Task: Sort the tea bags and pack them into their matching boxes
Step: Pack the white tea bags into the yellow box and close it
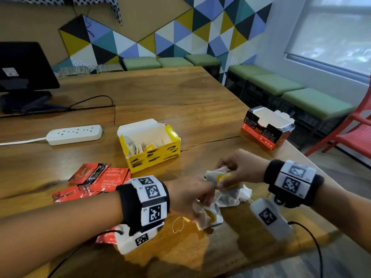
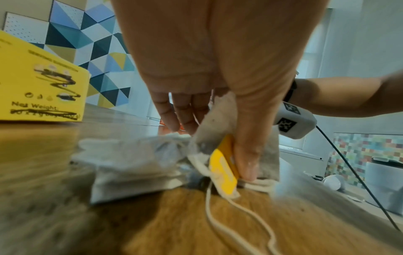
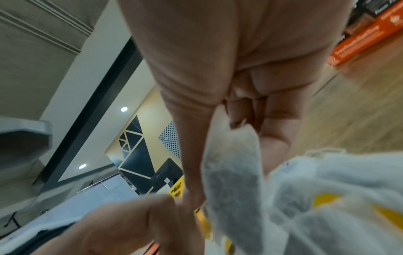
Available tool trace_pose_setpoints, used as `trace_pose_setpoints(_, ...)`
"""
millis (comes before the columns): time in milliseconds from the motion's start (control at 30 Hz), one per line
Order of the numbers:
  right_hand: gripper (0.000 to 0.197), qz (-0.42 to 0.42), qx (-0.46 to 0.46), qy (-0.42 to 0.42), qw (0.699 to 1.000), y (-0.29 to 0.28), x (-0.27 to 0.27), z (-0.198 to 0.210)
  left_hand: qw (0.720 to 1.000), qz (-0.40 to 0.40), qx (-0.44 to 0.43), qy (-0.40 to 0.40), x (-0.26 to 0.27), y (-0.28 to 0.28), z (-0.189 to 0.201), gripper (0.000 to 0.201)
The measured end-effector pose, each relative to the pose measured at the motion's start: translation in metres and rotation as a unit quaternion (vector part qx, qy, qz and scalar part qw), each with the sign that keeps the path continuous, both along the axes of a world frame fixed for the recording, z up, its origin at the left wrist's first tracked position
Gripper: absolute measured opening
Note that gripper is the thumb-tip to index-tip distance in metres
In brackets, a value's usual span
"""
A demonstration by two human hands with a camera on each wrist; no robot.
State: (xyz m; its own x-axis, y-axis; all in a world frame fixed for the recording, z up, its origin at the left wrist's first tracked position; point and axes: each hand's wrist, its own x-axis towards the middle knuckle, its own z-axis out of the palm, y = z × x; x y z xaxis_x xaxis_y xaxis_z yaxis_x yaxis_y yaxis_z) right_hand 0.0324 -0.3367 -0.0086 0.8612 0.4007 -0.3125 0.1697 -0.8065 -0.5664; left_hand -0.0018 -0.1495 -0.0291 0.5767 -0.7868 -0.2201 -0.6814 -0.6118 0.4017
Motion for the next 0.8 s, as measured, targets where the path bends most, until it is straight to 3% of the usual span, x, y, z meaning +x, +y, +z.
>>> trace_pose_setpoints(167, 0.042, 0.048, -0.113, -0.034, 0.992, 0.024, 0.002, -0.021, 1.000, 0.006, 0.022, 0.010, -0.002, 0.006, -0.003, 0.057)
trace_pose_setpoints(333, 0.050, 0.055, -0.151, -0.030, 0.987, 0.033, -0.001, -0.020, 1.000, -0.009, 0.005, -0.015, -0.007, 0.018, -0.010, 0.045)
trace_pose_setpoints(500, 0.041, 0.046, -0.120, -0.051, 0.990, 0.026, 0.000, -0.019, 0.999, 0.008, -0.036, 0.009, -0.006, 0.021, -0.006, 0.042)
trace_pose_setpoints(600, 0.033, 0.023, -0.087, -0.037, 0.995, 0.019, 0.003, -0.013, 0.994, 0.062, -0.068, 0.056, -0.004, 0.028, 0.001, 0.040)
trace_pose_setpoints(733, 0.028, -0.009, -0.020, -0.034, 0.999, 0.012, 0.012, 0.002, 0.956, 0.150, -0.180, 0.178, 0.006, 0.043, 0.017, 0.018)
trace_pose_setpoints(800, 0.028, -0.024, 0.007, -0.047, 0.999, 0.010, 0.016, 0.010, 0.953, 0.197, -0.196, 0.121, 0.017, 0.051, 0.028, 0.018)
